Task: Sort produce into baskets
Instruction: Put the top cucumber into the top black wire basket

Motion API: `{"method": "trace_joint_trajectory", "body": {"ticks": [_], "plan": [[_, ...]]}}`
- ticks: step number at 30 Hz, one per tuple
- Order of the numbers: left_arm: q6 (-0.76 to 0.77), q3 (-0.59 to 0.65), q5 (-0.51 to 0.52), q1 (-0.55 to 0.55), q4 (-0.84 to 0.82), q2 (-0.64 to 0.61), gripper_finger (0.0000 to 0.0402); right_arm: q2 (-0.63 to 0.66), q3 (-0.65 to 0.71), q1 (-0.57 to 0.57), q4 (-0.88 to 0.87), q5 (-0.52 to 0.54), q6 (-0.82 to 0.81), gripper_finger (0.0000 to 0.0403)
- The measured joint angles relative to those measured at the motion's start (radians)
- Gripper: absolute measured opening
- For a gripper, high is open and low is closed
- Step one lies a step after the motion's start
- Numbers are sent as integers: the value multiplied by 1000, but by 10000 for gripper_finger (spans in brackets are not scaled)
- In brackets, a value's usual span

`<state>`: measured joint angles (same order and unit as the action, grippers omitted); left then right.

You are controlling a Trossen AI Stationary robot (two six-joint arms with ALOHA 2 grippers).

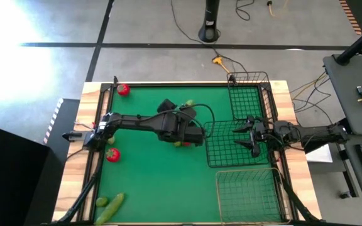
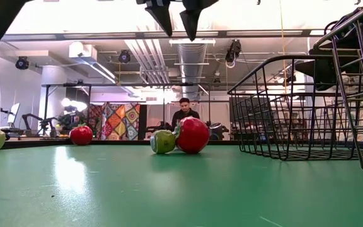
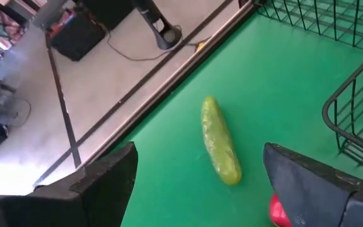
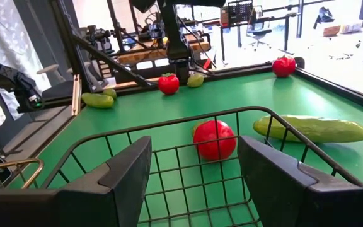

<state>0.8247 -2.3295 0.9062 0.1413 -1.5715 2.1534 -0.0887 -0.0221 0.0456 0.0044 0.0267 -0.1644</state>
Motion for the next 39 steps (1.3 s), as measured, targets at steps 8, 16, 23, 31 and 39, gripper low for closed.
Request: {"method": "trace_joint_trajectory", "body": {"ticks": [8, 16, 23, 31, 39], "plan": [[-45, 2, 35, 0, 0, -24, 322, 0, 0, 0, 0, 0, 0, 228], [-80, 10, 45, -7, 0, -57, 322, 3, 2, 0, 168, -2, -120, 228], [-45, 136, 37, -42, 1, -131, 314, -76, -80, 0, 108, -10, -162, 228], [122, 440, 53, -41, 5, -308, 290, -374, -361, -1, -52, 59, -23, 228], [144, 823, 54, -24, 252, -515, 277, -706, -573, 0, -75, 51, 206, 228]]}}
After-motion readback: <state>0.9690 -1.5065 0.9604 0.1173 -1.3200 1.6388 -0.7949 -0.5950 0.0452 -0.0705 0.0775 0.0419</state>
